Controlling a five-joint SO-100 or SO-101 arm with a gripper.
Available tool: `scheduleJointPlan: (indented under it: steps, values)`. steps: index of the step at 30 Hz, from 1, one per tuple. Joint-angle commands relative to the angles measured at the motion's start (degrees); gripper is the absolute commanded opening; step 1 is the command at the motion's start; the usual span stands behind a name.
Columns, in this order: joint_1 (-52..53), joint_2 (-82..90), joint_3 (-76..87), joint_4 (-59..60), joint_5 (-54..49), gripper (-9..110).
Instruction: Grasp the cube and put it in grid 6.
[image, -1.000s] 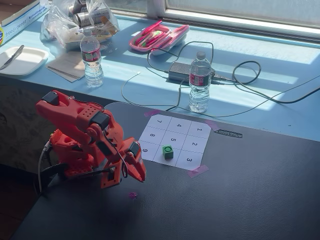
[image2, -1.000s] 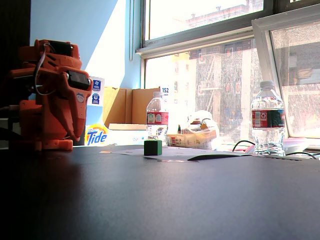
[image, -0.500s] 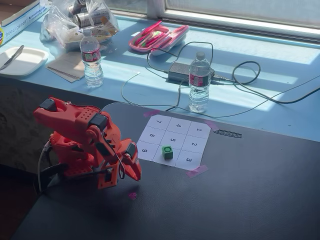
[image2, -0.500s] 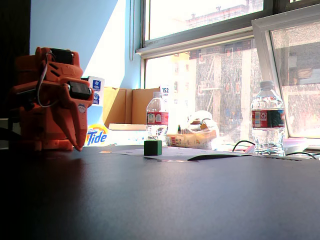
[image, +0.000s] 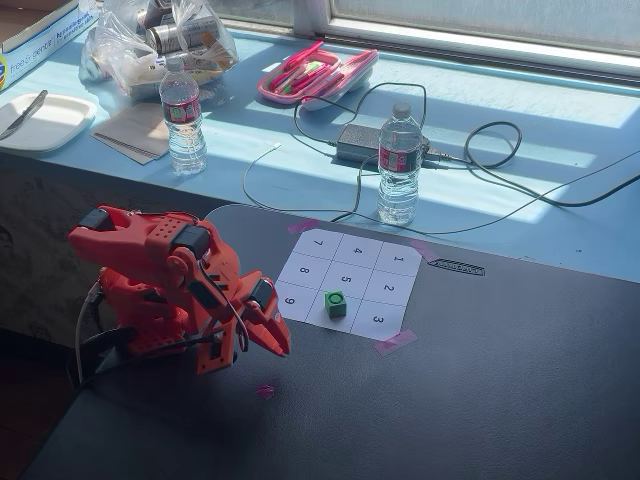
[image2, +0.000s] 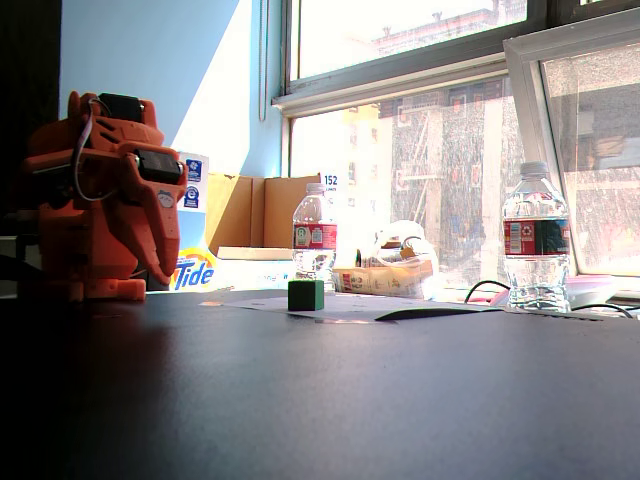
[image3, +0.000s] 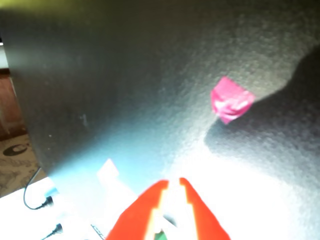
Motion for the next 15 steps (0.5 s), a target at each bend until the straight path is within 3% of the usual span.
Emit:
scheduleJointPlan:
  steps: [1, 15]
  values:
    - [-0.53, 0.88, 1.85, 0.09, -0.09, 2]
    - [0.00, 1.05, 2.11, -0.18, -0.18, 2]
